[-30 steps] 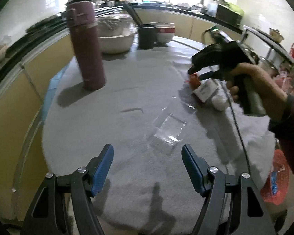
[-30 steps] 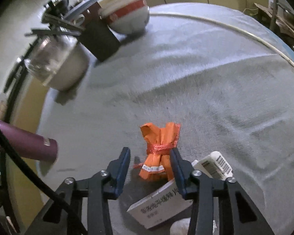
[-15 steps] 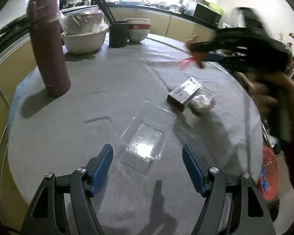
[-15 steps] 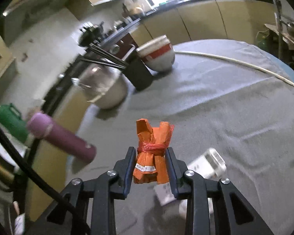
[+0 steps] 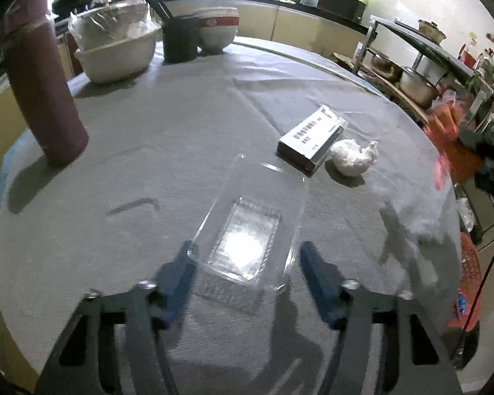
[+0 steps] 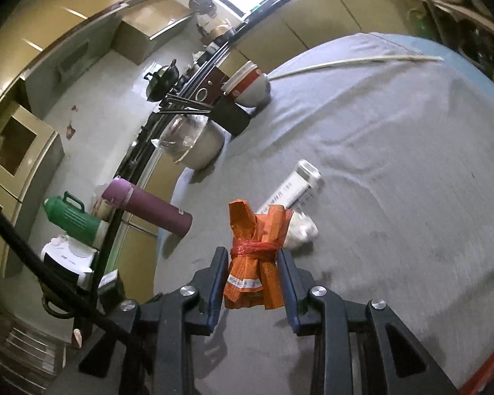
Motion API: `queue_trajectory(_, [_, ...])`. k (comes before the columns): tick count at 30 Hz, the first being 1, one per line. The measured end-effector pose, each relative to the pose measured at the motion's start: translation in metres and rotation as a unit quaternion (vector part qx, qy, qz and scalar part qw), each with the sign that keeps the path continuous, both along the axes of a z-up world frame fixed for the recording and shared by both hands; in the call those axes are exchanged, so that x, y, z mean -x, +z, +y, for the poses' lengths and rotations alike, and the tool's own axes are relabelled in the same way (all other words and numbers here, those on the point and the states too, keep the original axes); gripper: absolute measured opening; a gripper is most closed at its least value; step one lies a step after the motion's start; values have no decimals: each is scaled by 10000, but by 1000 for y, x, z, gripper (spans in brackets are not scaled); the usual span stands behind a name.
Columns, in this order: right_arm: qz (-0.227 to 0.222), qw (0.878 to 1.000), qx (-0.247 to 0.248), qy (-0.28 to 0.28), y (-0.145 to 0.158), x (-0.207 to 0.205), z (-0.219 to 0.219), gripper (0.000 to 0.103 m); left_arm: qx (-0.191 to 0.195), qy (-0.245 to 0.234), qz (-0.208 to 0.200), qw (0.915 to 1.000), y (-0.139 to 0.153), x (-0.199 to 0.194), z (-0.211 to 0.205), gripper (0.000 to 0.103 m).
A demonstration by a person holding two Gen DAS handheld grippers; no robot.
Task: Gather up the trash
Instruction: 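Grasp the orange-wrapped bundle with the right gripper while the left grasps the clear plastic tray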
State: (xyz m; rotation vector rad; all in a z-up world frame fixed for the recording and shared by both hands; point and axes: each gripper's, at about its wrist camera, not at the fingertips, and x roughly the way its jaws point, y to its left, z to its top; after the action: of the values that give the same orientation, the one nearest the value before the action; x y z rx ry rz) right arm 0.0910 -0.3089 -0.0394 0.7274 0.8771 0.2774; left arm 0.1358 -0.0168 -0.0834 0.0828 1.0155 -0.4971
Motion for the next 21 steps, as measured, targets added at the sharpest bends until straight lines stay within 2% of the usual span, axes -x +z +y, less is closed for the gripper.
queue_trajectory(9, [-8, 9998, 209, -40, -10, 55, -5, 33, 106, 277, -34, 9996, 7, 13, -3, 55])
queue_trajectory(17, [-180, 9994, 228, -193, -3, 88, -16, 33, -435, 181, -623, 9969, 37, 57, -35, 55])
queue_trajectory(21, [-268, 9990, 253, -267, 2, 101, -19, 33, -705, 115, -1026, 9922, 58, 84, -55, 55])
